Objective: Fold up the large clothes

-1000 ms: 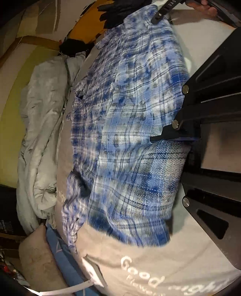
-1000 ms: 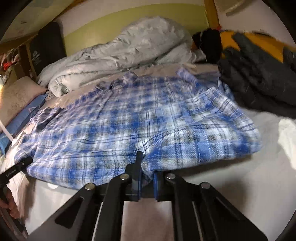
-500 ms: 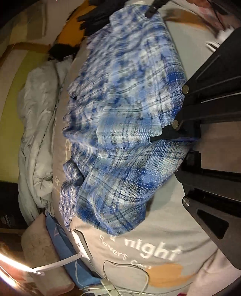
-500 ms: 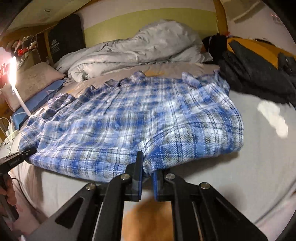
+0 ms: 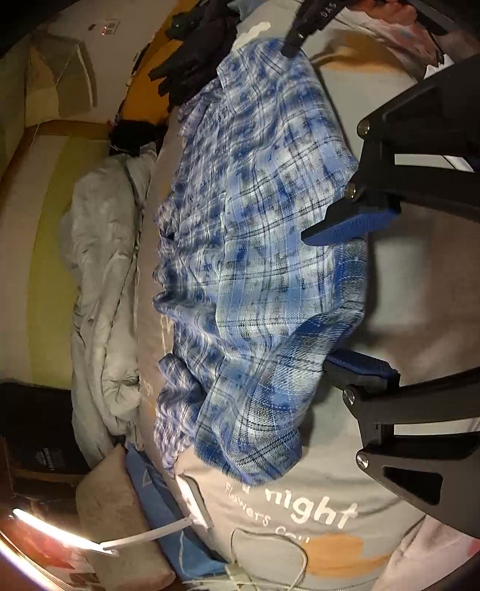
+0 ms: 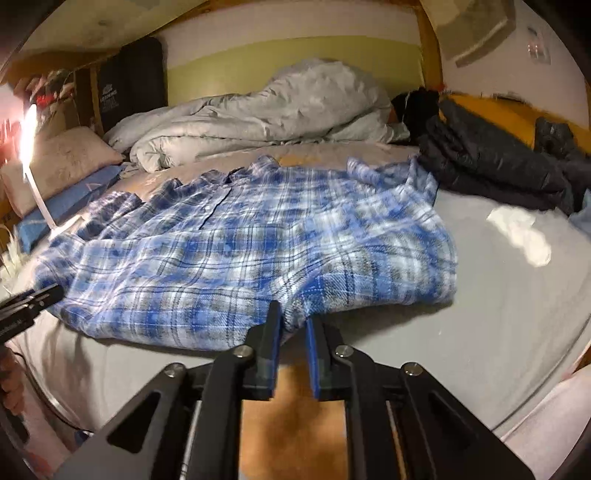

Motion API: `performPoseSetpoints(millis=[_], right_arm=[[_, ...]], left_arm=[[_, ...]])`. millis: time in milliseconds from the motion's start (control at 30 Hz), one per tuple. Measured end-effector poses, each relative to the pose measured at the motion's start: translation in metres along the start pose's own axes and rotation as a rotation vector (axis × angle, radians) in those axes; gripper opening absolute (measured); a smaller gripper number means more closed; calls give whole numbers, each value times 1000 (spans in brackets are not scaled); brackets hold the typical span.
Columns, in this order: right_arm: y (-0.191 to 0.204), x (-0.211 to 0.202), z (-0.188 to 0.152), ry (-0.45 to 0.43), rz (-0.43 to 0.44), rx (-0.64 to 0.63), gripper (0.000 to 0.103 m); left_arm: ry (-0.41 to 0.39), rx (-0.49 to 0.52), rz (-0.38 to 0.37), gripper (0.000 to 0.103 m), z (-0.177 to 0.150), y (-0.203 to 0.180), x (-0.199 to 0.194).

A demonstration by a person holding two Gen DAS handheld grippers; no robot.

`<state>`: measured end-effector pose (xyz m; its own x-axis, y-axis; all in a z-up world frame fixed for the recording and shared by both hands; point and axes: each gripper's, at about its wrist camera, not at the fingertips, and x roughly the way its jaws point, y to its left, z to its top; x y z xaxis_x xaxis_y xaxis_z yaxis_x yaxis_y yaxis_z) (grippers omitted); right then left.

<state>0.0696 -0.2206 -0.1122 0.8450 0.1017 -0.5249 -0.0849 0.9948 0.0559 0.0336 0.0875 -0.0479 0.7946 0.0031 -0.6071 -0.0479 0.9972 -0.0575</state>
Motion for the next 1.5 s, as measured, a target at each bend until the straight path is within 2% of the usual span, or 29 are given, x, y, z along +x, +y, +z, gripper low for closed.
performPoseSetpoints(millis=[67, 133, 200, 267, 333, 400, 433, 600, 733, 833, 1033, 1100, 1233, 1300, 1467, 1500], right_arm=[[5, -7, -1, -44, -24, -35, 22], [11, -11, 0, -59, -26, -73, 44], [15, -20, -1, -107, -51, -82, 61], [18, -27, 0, -143, -58, -99, 66], [19, -30, 2, -144, -41, -106, 81], [18, -31, 3, -148, -27, -81, 85], [17, -30, 5, -143, -17, -73, 85], [13, -35, 10, -143, -24, -59, 86], [7, -53, 36, -157, -4, -35, 85], [3, -68, 62, -171, 28, -36, 85], [-8, -89, 141, -175, 149, -1, 85], [-10, -86, 166, -160, 157, 14, 85], [-17, -68, 203, -161, 188, 53, 85], [-25, -49, 213, -145, 177, 65, 85], [-54, 1, 219, -62, 130, 117, 83], [-60, 10, 218, -50, 124, 121, 83]], left_arm=[[7, 6, -5, 53, 1, -2, 0], [15, -2, -5, 53, 0, -1, -4], [41, -5, -14, 54, -2, -1, -6], [66, -16, -7, 56, -9, 1, -9], [58, -32, -23, 60, -16, 3, -15], [43, -18, -30, 69, -17, 0, -23], [19, -6, -22, 71, -18, -2, -30], [-117, 23, -4, 99, -14, -9, -60], [-178, 11, -7, 101, 15, -8, -79], [-259, 3, -35, 103, 46, -6, -97], [-376, 79, 3, 103, 119, -15, -114], [-400, 93, -8, 103, 141, -19, -110], [-384, 129, 11, 103, 179, -29, -77], [-369, 127, -17, 103, 192, -30, -61], [-315, 55, -14, 103, 209, -17, -17], [-303, 66, -16, 103, 208, -12, -11]])
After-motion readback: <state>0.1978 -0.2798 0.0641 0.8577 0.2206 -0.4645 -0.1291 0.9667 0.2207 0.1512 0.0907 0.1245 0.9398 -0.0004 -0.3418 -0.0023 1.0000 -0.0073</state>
